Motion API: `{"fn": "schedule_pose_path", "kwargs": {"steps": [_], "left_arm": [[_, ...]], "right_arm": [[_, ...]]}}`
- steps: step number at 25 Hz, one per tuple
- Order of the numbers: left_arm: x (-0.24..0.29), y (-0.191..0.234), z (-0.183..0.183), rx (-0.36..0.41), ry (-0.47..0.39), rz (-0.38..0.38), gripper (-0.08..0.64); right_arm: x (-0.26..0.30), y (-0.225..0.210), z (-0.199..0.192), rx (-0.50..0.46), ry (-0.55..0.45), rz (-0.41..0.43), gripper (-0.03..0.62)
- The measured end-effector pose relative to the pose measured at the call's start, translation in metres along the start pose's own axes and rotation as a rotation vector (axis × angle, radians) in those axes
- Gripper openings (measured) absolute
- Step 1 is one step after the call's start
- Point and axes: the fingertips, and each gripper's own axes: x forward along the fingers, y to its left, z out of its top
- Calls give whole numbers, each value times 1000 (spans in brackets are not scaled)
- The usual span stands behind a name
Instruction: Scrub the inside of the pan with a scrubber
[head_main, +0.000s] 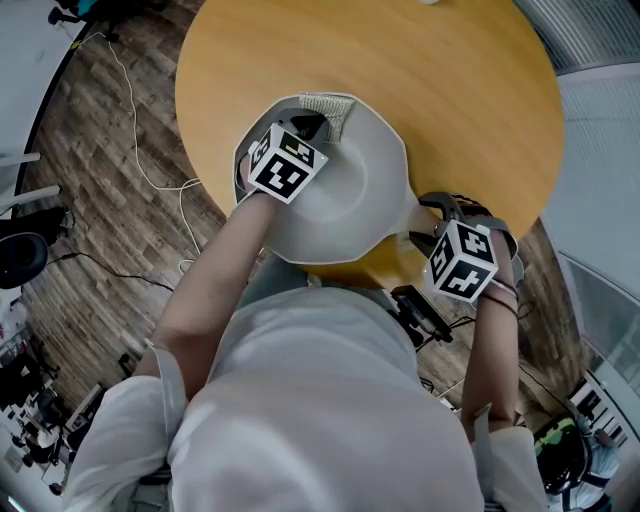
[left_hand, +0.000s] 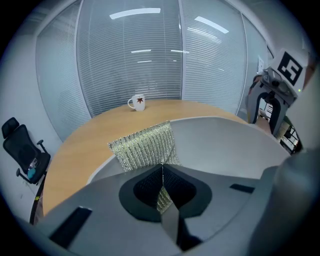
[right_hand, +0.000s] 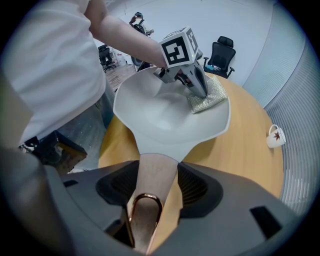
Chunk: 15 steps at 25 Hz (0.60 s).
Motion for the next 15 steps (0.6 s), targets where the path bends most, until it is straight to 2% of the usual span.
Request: {"fn": "schedule_pose_path", "kwargs": {"steps": [5, 11, 15], "left_arm": [[-4, 6, -8, -20, 20, 23, 16], [-12, 15, -12, -96, 43, 43, 17], [-11, 15, -16, -107, 66, 48, 17]], "right_arm": [[1, 1, -2, 0, -4, -5, 241], [-1, -1, 0, 0, -5, -9, 241], [2, -1, -2, -3, -3, -13, 241]]}}
